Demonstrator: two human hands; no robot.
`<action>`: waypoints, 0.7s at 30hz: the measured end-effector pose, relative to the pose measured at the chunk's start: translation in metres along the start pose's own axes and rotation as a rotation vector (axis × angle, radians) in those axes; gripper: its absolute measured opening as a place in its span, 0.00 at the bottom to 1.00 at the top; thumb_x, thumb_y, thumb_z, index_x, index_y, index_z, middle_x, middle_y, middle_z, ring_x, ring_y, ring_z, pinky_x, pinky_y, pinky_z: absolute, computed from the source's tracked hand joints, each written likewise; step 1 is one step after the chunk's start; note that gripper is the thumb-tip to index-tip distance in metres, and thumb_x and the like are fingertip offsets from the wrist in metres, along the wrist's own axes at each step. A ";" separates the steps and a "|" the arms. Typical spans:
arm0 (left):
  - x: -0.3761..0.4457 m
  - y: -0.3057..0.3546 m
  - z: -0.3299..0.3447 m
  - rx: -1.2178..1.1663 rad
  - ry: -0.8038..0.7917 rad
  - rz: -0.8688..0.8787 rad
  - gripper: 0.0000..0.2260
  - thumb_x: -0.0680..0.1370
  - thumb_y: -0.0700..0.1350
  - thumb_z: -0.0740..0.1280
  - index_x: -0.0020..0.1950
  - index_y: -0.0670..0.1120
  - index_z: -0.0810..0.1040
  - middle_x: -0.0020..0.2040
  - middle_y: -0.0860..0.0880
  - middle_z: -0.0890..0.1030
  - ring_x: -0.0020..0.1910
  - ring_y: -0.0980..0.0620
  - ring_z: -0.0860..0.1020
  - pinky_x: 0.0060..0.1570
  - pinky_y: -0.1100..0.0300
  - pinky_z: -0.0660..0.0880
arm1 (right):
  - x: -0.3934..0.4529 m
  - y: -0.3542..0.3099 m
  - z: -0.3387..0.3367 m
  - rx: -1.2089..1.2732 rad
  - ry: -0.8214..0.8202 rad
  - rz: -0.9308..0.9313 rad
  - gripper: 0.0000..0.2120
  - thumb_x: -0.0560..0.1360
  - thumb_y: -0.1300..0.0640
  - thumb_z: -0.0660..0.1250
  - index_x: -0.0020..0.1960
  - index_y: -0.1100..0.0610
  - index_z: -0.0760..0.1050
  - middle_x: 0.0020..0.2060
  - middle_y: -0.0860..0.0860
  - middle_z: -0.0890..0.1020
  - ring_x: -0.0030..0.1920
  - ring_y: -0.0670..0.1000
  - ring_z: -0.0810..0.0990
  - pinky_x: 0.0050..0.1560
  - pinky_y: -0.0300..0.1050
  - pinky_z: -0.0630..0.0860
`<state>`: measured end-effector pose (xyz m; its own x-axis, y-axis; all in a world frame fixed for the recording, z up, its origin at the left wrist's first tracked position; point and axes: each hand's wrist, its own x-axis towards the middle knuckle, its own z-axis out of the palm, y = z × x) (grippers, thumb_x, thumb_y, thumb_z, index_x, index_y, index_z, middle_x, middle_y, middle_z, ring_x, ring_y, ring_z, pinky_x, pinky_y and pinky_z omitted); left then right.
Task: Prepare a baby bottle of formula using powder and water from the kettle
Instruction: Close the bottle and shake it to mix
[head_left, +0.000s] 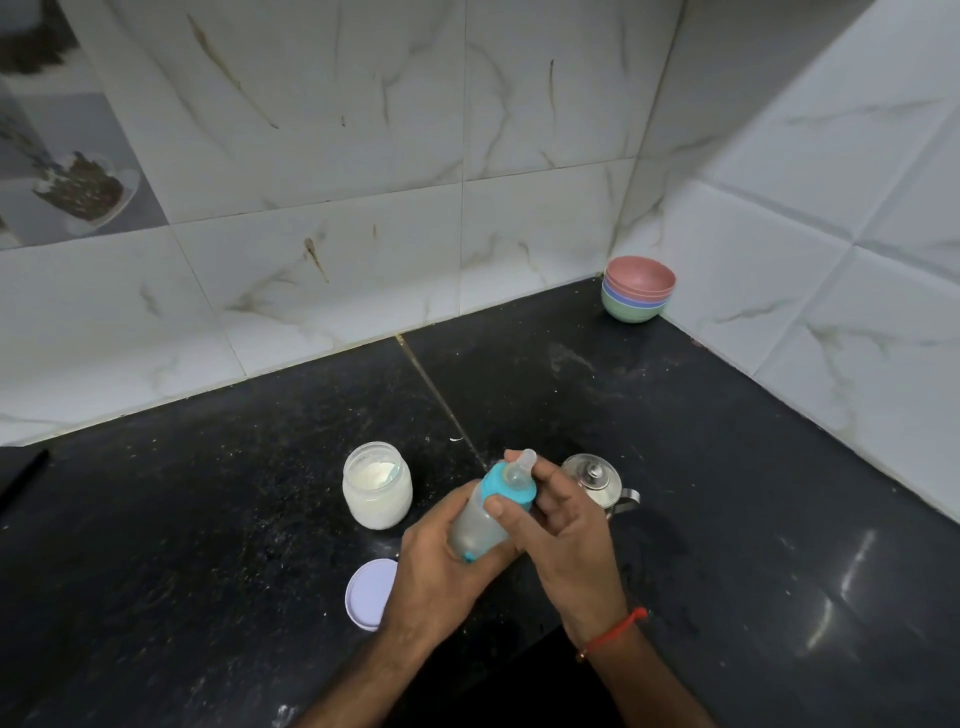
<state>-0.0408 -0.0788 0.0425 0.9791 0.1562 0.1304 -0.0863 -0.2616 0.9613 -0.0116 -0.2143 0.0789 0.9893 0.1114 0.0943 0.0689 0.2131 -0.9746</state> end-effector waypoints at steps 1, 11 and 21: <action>0.001 0.001 0.001 0.010 0.002 0.010 0.23 0.71 0.52 0.81 0.64 0.62 0.81 0.57 0.58 0.86 0.57 0.55 0.84 0.56 0.56 0.82 | 0.000 0.001 0.002 -0.063 0.022 -0.034 0.20 0.71 0.62 0.79 0.62 0.55 0.80 0.55 0.55 0.85 0.58 0.53 0.85 0.57 0.46 0.82; 0.013 0.011 -0.003 -0.001 0.036 0.001 0.22 0.71 0.53 0.81 0.63 0.61 0.80 0.55 0.63 0.85 0.55 0.61 0.83 0.56 0.63 0.80 | -0.010 -0.019 -0.009 0.024 -0.077 -0.037 0.19 0.80 0.60 0.67 0.70 0.57 0.76 0.65 0.48 0.83 0.68 0.47 0.79 0.64 0.40 0.76; 0.013 0.013 -0.005 0.012 -0.050 0.011 0.24 0.70 0.52 0.81 0.64 0.59 0.80 0.56 0.61 0.86 0.56 0.60 0.83 0.52 0.69 0.78 | -0.007 -0.030 -0.008 -0.009 -0.200 0.024 0.32 0.77 0.63 0.67 0.78 0.49 0.62 0.73 0.48 0.76 0.72 0.46 0.75 0.65 0.43 0.77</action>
<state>-0.0304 -0.0756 0.0579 0.9860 0.1061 0.1284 -0.0950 -0.2746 0.9568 -0.0194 -0.2288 0.1057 0.9454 0.3072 0.1089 0.0480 0.1993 -0.9788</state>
